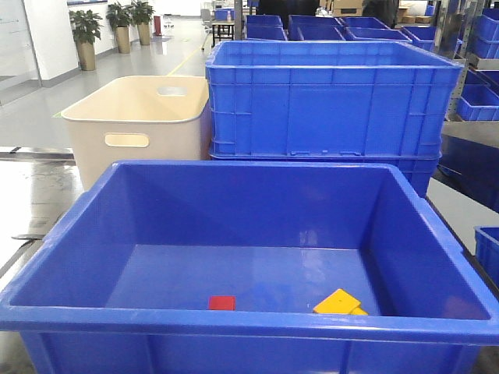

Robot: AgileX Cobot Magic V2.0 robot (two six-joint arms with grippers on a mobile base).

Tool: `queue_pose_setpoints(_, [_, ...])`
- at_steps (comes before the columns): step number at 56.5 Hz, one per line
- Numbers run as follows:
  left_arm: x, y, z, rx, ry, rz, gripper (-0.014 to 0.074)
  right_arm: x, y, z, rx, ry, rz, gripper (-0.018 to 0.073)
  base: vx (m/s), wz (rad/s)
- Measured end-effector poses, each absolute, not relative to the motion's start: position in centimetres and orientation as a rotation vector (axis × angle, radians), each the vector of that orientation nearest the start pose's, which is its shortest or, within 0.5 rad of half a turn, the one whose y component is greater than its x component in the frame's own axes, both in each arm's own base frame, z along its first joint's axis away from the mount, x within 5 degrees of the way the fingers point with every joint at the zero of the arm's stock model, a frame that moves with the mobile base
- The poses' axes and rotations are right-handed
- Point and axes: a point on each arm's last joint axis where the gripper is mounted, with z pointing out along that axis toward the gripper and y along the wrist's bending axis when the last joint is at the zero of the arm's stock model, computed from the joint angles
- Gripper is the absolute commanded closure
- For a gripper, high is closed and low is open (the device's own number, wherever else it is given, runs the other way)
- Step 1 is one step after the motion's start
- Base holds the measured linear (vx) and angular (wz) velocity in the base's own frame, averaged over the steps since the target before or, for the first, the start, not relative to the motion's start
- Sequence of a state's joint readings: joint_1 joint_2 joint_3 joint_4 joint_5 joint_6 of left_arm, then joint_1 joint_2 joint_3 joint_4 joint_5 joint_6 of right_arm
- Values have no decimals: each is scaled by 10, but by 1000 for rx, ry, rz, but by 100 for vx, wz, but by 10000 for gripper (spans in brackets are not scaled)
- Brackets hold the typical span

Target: Pick red and yellow blocks into blue bin

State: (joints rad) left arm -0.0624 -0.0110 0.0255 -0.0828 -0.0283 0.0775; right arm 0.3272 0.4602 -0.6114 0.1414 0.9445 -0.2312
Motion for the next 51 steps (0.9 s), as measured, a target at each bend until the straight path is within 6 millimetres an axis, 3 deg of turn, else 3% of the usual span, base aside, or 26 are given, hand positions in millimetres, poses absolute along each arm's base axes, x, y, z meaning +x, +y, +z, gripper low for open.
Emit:
queue_pose_setpoints(9, [56,-3,208,40,1470,-53,603,60,30,307,-585,2166,204,569,0,0])
queue_pose_setpoints(17, [56,-3,208,40,1470,-53,603,54,19,303,-472,2044,91,569,0,0])
queue_pose_setpoints(36, [56,-3,208,40,1470,-53,603,53,2,221,-191,1717,-140,569,0,0])
queue_pose_setpoints(45, [56,-3,208,40,1470,-53,603,56,1,194,-163,1661,-150,569,0,0])
queue_pose_setpoints(51, [56,-3,208,40,1470,-53,603,57,0,191,-155,1637,-155,569,0,0])
